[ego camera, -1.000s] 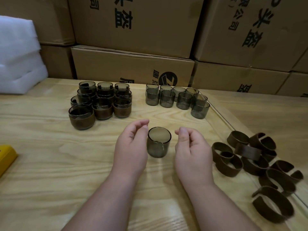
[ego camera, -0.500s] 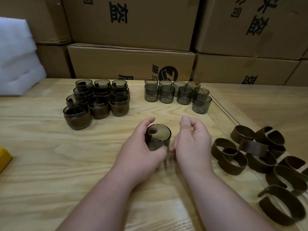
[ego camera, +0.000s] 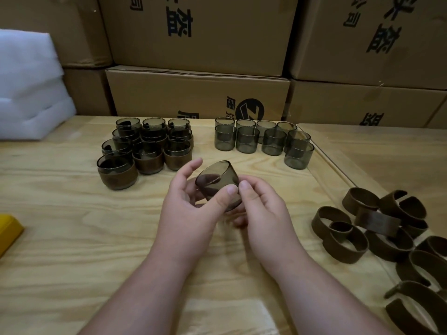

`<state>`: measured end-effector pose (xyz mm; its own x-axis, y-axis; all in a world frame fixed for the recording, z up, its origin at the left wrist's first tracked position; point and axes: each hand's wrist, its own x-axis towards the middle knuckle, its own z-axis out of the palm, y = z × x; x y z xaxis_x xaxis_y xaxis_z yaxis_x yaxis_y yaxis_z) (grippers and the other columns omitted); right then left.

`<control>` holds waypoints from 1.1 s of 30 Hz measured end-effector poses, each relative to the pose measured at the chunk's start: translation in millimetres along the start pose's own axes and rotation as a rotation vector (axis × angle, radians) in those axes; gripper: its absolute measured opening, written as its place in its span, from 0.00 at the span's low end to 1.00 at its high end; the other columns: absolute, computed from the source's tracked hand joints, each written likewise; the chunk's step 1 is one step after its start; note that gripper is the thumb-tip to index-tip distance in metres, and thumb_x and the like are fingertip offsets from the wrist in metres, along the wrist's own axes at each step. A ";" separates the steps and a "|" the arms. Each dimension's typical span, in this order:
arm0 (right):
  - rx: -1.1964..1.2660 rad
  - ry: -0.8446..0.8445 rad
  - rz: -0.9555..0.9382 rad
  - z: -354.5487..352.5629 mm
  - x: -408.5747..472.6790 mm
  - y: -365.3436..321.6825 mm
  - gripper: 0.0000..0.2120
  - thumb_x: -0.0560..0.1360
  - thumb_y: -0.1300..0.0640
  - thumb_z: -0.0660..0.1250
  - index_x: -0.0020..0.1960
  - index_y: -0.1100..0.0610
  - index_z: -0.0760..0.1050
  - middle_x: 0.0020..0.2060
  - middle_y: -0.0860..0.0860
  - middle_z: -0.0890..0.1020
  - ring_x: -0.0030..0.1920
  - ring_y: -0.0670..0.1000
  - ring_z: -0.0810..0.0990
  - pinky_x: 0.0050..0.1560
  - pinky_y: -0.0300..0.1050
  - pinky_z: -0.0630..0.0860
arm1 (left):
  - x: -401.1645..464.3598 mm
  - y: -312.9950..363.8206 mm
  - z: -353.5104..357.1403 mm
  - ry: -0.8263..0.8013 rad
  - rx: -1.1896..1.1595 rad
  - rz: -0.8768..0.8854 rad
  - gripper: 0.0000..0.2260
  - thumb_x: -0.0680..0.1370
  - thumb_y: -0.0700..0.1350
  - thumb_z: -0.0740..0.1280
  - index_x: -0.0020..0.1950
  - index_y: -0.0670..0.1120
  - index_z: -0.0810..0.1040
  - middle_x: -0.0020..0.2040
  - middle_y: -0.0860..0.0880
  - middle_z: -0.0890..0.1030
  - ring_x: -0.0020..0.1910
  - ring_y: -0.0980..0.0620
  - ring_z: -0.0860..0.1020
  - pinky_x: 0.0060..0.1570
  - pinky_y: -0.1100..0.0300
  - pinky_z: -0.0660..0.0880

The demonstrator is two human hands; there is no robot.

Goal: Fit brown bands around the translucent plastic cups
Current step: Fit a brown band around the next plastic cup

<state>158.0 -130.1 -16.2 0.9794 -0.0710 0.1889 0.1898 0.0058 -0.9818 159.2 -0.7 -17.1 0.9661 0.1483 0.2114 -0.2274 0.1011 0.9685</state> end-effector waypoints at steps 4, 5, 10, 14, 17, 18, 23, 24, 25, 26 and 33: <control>-0.003 -0.012 -0.038 -1.6 -1.0 -0.2 0.10 0.85 0.53 0.60 0.58 0.45 0.79 0.48 0.49 0.87 0.43 0.49 0.84 0.40 0.39 0.77 | -0.3 3.3 1.0 -0.001 0.037 -0.008 0.28 0.65 0.57 0.79 0.64 0.51 0.82 0.53 0.54 0.87 0.57 0.54 0.84 0.57 0.58 0.77; -0.015 -0.010 -0.049 -1.3 -1.4 -0.1 0.10 0.84 0.52 0.59 0.58 0.45 0.79 0.49 0.48 0.87 0.43 0.48 0.85 0.41 0.39 0.77 | -1.3 3.8 1.5 -0.014 0.045 -0.007 0.25 0.65 0.60 0.78 0.59 0.51 0.85 0.52 0.53 0.88 0.56 0.54 0.85 0.56 0.58 0.77; -0.073 0.044 -0.073 2.0 -3.6 -1.0 0.19 0.77 0.45 0.58 0.64 0.45 0.79 0.61 0.42 0.82 0.63 0.44 0.79 0.66 0.56 0.77 | -1.2 0.9 3.0 -0.025 0.033 -0.005 0.25 0.67 0.56 0.78 0.61 0.51 0.82 0.53 0.54 0.87 0.50 0.56 0.86 0.48 0.64 0.80; -0.010 0.064 -0.014 -0.2 -3.1 0.7 0.24 0.75 0.40 0.57 0.69 0.43 0.76 0.63 0.42 0.81 0.65 0.48 0.79 0.66 0.56 0.77 | 0.1 -2.8 4.5 -0.048 0.104 -0.011 0.31 0.60 0.59 0.80 0.62 0.56 0.80 0.55 0.60 0.85 0.49 0.51 0.87 0.50 0.57 0.82; 0.093 0.039 0.028 -4.0 -0.9 -1.0 0.22 0.75 0.44 0.55 0.63 0.42 0.79 0.50 0.41 0.86 0.51 0.49 0.82 0.49 0.51 0.77 | 0.9 -5.6 5.0 -0.074 0.175 -0.009 0.31 0.62 0.54 0.82 0.63 0.59 0.78 0.54 0.63 0.85 0.50 0.53 0.86 0.54 0.53 0.82; 0.109 0.035 0.025 -4.6 -0.4 -1.8 0.22 0.75 0.45 0.53 0.61 0.44 0.80 0.49 0.41 0.86 0.51 0.50 0.83 0.49 0.52 0.77 | 1.2 -6.9 5.0 -0.086 0.194 -0.005 0.31 0.63 0.50 0.82 0.64 0.60 0.77 0.54 0.61 0.85 0.50 0.54 0.86 0.55 0.52 0.81; 0.097 0.091 0.019 -4.2 0.9 -4.0 0.22 0.83 0.55 0.50 0.59 0.47 0.83 0.54 0.44 0.86 0.57 0.50 0.84 0.52 0.50 0.82 | 1.4 -10.0 5.6 -0.105 0.232 0.046 0.32 0.69 0.36 0.81 0.61 0.65 0.75 0.56 0.64 0.83 0.50 0.59 0.85 0.51 0.61 0.81; 0.079 0.102 0.024 -3.6 1.2 -4.1 0.23 0.84 0.58 0.49 0.59 0.48 0.83 0.54 0.44 0.86 0.57 0.50 0.85 0.52 0.51 0.82 | 1.2 -9.9 5.9 -0.103 0.233 0.054 0.32 0.69 0.35 0.81 0.61 0.65 0.75 0.56 0.65 0.82 0.50 0.59 0.85 0.50 0.62 0.81; 0.074 0.108 0.028 -3.3 1.4 -3.7 0.23 0.84 0.60 0.49 0.60 0.49 0.83 0.54 0.44 0.86 0.56 0.49 0.85 0.51 0.50 0.83 | 1.0 -9.6 6.2 -0.103 0.235 0.061 0.32 0.69 0.35 0.81 0.60 0.66 0.75 0.56 0.66 0.82 0.50 0.59 0.85 0.49 0.63 0.81; 0.079 0.111 0.032 -3.1 1.6 -3.1 0.23 0.85 0.60 0.49 0.61 0.50 0.83 0.54 0.45 0.86 0.55 0.48 0.85 0.49 0.47 0.83 | 0.9 -9.5 6.3 -0.101 0.239 0.067 0.33 0.69 0.35 0.81 0.60 0.67 0.75 0.56 0.66 0.82 0.50 0.58 0.85 0.49 0.63 0.81; 0.086 -0.077 0.041 -3.9 2.5 -0.8 0.23 0.75 0.62 0.65 0.69 0.54 0.77 0.55 0.51 0.87 0.55 0.52 0.86 0.56 0.48 0.82 | 0.9 -7.8 6.2 -0.079 0.206 0.046 0.29 0.66 0.42 0.79 0.60 0.67 0.76 0.56 0.63 0.84 0.49 0.58 0.85 0.48 0.63 0.81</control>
<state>160.1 -134.2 -15.0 0.9882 0.0078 0.1528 0.1515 0.0924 -0.9841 162.6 -7.4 -23.7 0.9638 0.0700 0.2573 -0.2490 -0.1086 0.9624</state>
